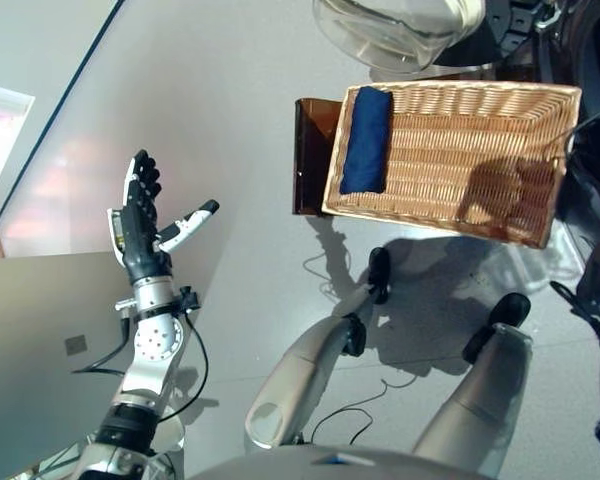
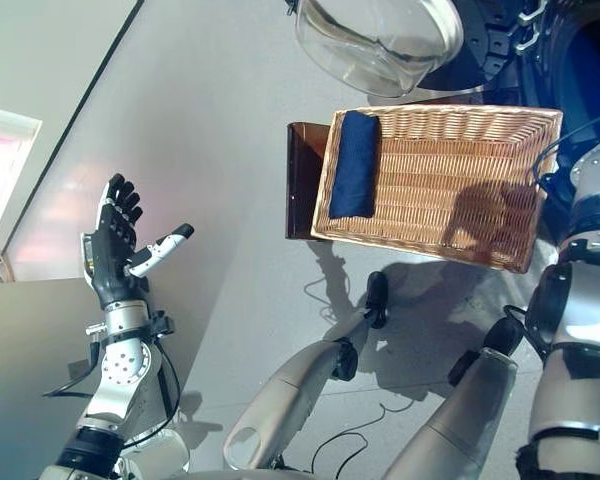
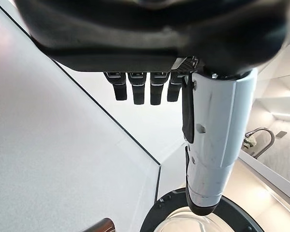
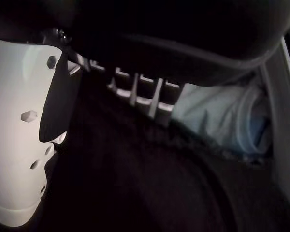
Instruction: Pick up the clothes and place them into the washing machine
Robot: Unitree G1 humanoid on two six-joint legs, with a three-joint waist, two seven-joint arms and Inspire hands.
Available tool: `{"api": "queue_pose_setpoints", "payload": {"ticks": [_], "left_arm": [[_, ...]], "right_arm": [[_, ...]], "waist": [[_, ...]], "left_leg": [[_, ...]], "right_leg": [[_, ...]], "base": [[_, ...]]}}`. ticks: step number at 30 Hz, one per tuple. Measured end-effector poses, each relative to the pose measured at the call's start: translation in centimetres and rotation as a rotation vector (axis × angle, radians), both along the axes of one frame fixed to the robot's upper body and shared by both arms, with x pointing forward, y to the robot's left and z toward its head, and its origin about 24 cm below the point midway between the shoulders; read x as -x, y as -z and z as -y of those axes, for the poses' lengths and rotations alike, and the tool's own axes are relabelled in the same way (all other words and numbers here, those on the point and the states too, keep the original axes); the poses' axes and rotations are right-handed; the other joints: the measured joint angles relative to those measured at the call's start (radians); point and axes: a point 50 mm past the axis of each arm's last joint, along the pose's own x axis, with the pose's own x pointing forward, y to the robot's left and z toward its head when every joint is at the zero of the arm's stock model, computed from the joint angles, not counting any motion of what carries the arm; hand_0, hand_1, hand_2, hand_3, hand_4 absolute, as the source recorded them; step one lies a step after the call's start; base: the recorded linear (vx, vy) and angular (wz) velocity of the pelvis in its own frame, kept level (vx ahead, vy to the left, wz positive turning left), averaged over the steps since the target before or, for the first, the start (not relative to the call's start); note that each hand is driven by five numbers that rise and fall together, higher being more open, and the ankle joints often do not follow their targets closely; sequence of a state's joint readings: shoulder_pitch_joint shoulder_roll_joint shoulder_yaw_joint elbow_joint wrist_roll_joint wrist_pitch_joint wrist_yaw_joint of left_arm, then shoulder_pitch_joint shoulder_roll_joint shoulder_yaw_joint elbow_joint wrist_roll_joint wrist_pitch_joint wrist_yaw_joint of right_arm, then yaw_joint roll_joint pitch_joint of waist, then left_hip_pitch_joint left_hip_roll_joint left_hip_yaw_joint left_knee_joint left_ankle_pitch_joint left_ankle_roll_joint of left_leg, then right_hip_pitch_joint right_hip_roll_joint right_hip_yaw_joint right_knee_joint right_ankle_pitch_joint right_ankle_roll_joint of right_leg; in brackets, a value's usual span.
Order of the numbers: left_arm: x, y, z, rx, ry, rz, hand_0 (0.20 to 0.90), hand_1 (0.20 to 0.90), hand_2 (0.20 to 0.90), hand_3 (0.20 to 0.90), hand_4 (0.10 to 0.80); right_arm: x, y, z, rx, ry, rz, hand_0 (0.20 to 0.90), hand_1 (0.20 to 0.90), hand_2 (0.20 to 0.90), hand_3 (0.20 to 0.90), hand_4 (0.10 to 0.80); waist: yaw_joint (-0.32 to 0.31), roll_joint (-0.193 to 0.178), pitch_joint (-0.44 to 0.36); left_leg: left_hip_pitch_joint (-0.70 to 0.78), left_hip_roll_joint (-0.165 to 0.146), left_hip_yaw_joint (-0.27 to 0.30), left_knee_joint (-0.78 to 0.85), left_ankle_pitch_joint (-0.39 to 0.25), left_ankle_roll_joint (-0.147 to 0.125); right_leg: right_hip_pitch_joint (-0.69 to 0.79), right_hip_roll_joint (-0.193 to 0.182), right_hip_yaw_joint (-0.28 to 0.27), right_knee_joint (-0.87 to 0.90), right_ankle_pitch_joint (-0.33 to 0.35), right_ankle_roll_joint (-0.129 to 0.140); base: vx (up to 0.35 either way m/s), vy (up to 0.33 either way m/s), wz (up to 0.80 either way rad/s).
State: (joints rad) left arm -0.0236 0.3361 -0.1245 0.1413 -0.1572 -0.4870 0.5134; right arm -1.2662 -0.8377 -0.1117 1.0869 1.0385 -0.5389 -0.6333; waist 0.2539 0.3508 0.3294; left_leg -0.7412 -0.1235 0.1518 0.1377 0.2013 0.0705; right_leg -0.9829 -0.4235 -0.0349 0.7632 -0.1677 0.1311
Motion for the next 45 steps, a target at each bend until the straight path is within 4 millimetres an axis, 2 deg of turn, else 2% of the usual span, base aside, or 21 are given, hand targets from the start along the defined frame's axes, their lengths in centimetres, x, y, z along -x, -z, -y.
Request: {"api": "queue_pose_setpoints", "payload": {"ticks": [3,7,11,12,13,15,16,17,20,28,31,33,36,38,40,41,42,45], "left_arm": [[0.0,0.0,0.0,0.001,0.001,-0.001,0.9,0.9,0.9,0.9,0.8],[0.0,0.2,0.1,-0.002,0.012,-0.009,0.9,0.9,0.9,0.9,0.8],[0.3,0.5,0.0,-0.001,0.01,-0.023,0.9,0.9,0.9,0.9,0.8],[0.5,0.7,0.0,0.001,0.007,-0.033,0.9,0.9,0.9,0.9,0.8],[0.6,1.0,0.0,0.002,0.005,-0.042,0.9,0.9,0.9,0.9,0.8],[0.9,1.3,-0.1,0.004,0.002,-0.056,0.9,0.9,0.9,0.9,0.8],[0.9,1.3,0.0,0.003,0.007,-0.058,0.9,0.9,0.9,0.9,0.8],[0.9,1.3,0.0,0.003,0.009,-0.056,0.9,0.9,0.9,0.9,0.8],[0.7,1.2,0.1,0.002,0.016,-0.051,0.9,0.9,0.9,0.9,0.8],[0.7,1.2,0.1,-0.001,0.027,-0.054,0.9,0.9,0.9,0.9,0.8],[0.7,1.2,0.0,0.001,0.024,-0.057,0.9,0.9,0.9,0.9,0.8],[0.8,1.3,0.0,0.002,0.024,-0.058,0.9,0.9,0.9,0.9,0.8],[1.2,1.7,-0.2,0.006,0.015,-0.078,0.9,0.9,0.9,0.9,0.8],[1.4,2.1,-0.3,0.013,0.009,-0.094,0.9,0.9,0.9,0.9,0.8],[1.4,2.1,-0.4,0.017,0.012,-0.096,0.9,0.9,0.9,0.9,0.8],[1.4,2.1,-0.4,0.023,0.012,-0.096,0.9,0.9,0.9,0.9,0.8],[1.4,2.1,-0.4,0.024,0.013,-0.096,0.9,0.9,0.9,0.9,0.8],[1.2,2.0,-0.4,0.026,0.018,-0.091,0.9,0.9,0.9,0.9,0.8]], "right_arm": [[-0.5,0.5,-0.4,-0.025,-0.021,0.0,0.9,0.9,0.9,0.9,0.8],[-1.6,2.8,-0.9,-0.074,-0.051,-0.052,0.9,0.9,0.9,0.9,0.8],[-2.2,3.4,-1.5,-0.06,-0.079,-0.062,0.9,0.9,0.9,0.9,0.8],[-2.5,3.7,-1.7,-0.052,-0.093,-0.068,0.9,0.9,0.9,0.9,0.8],[-2.9,4.3,-2.2,-0.055,-0.11,-0.082,0.9,0.9,0.9,0.9,0.8],[-3.5,5.4,-2.8,-0.06,-0.138,-0.107,0.9,0.9,0.9,0.9,0.8],[-3.8,6.1,-3.2,-0.07,-0.154,-0.125,0.9,0.9,0.9,0.9,0.8],[-4.0,6.7,-3.5,-0.08,-0.164,-0.135,0.9,0.9,0.9,0.9,0.8],[-4.7,7.8,-4.5,-0.097,-0.201,-0.155,0.9,0.9,0.9,0.9,0.8],[-4.8,8.4,-4.5,-0.125,-0.211,-0.145,0.9,0.9,0.9,0.9,0.8],[-4.6,8.5,-4.3,-0.136,-0.207,-0.138,0.9,0.9,0.9,0.9,0.8],[-4.3,8.2,-3.8,-0.13,-0.193,-0.132,0.9,0.9,0.9,0.9,0.8],[-3.8,6.8,-3.2,-0.097,-0.176,-0.089,0.9,0.9,0.9,0.9,0.8],[-3.5,5.8,-3.2,-0.055,-0.17,-0.068,0.9,0.9,0.9,0.9,0.8],[-3.7,6.6,-3.3,-0.07,-0.172,-0.094,0.9,0.9,0.9,0.9,0.8],[-3.7,6.4,-3.3,-0.064,-0.171,-0.089,0.9,0.9,0.9,0.9,0.8],[-3.6,6.3,-3.3,-0.059,-0.171,-0.084,0.9,0.9,0.9,0.9,0.8],[-3.7,6.4,-3.3,-0.059,-0.173,-0.089,0.9,0.9,0.9,0.9,0.8]], "waist": [[-0.006,0.0,0.0],[-0.024,0.0,-0.001],[-0.026,0.002,-0.011],[-0.027,0.001,-0.011],[-0.024,0.001,-0.016],[-0.024,0.001,-0.023],[-0.022,0.001,-0.025],[-0.02,0.001,-0.029],[-0.02,0.0,-0.032],[-0.024,-0.001,-0.034],[-0.024,-0.002,-0.035],[-0.022,-0.004,-0.036],[-0.025,-0.018,-0.046],[-0.026,-0.03,-0.054],[-0.028,-0.04,-0.059],[-0.029,-0.04,-0.059],[-0.029,-0.041,-0.059],[-0.032,-0.042,-0.058]], "left_leg": [[0.0,0.001,0.002,0.006,-0.001,0.001],[0.016,0.006,0.003,0.031,-0.012,0.002],[0.017,0.006,0.002,0.034,-0.022,-0.003],[0.018,0.007,0.001,0.037,-0.028,0.001],[0.016,0.009,0.002,0.037,-0.02,-0.008],[0.017,0.011,-0.003,0.032,-0.028,-0.001],[0.016,0.011,-0.001,0.036,-0.027,-0.001],[0.016,0.01,-0.001,0.035,-0.022,-0.007],[0.016,0.011,0.0,0.034,-0.025,-0.005],[0.016,0.01,0.003,0.058,-0.03,0.01],[0.018,0.014,0.0,0.068,-0.043,0.005],[0.017,0.016,-0.001,0.068,-0.047,0.01],[0.014,0.022,0.0,0.062,-0.043,0.003],[0.014,0.022,-0.001,0.058,-0.047,0.007],[0.016,0.023,0.0,0.055,-0.042,0.0],[0.015,0.021,0.001,0.054,-0.047,0.009],[0.016,0.022,0.003,0.054,-0.044,0.005],[0.015,0.022,0.007,0.06,-0.05,0.008]], "right_leg": [[0.002,0.002,0.003,0.0,0.003,0.0],[0.03,0.006,0.004,-0.001,0.009,0.0],[0.03,0.01,0.012,-0.006,0.011,-0.009],[0.031,0.011,0.008,-0.005,0.004,-0.004],[0.03,0.014,0.012,-0.009,0.013,-0.008],[0.032,0.019,0.011,-0.019,0.008,-0.002],[0.033,0.02,0.011,-0.02,0.017,-0.009],[0.032,0.022,0.016,-0.021,0.026,0.0],[0.034,0.023,0.018,-0.027,0.027,0.003],[0.055,0.023,0.009,-0.035,0.032,0.011],[0.065,0.026,0.01,-0.039,0.033,0.014],[0.068,0.025,0.011,-0.047,0.024,0.012],[0.067,0.038,0.015,-0.062,0.041,0.002],[0.067,0.038,0.012,-0.068,0.036,0.012],[0.066,0.042,0.018,-0.071,0.047,0.01],[0.067,0.039,0.016,-0.07,0.039,0.006],[0.067,0.041,0.019,-0.071,0.045,0.016],[0.069,0.041,0.021,-0.076,0.045,0.017]], "base": [[-0.024,-0.002,-0.04],[-0.004,0.007,-0.05],[-0.026,0.015,-0.06],[0.075,-0.003,-0.06],[0.005,0.017,-0.06],[0.01,0.012,-0.07],[-0.099,0.04,-0.05],[-0.104,0.032,-0.01],[0.026,0.002,-0.01],[-0.002,0.001,0.01],[0.029,-0.003,0.0],[-0.045,0.017,-0.04],[0.059,0.004,-0.08],[-0.004,0.011,-0.08],[0.0,0.0,0.0],[-0.092,0.028,0.02],[-0.091,0.026,0.02],[0.029,0.006,-0.03]]}}
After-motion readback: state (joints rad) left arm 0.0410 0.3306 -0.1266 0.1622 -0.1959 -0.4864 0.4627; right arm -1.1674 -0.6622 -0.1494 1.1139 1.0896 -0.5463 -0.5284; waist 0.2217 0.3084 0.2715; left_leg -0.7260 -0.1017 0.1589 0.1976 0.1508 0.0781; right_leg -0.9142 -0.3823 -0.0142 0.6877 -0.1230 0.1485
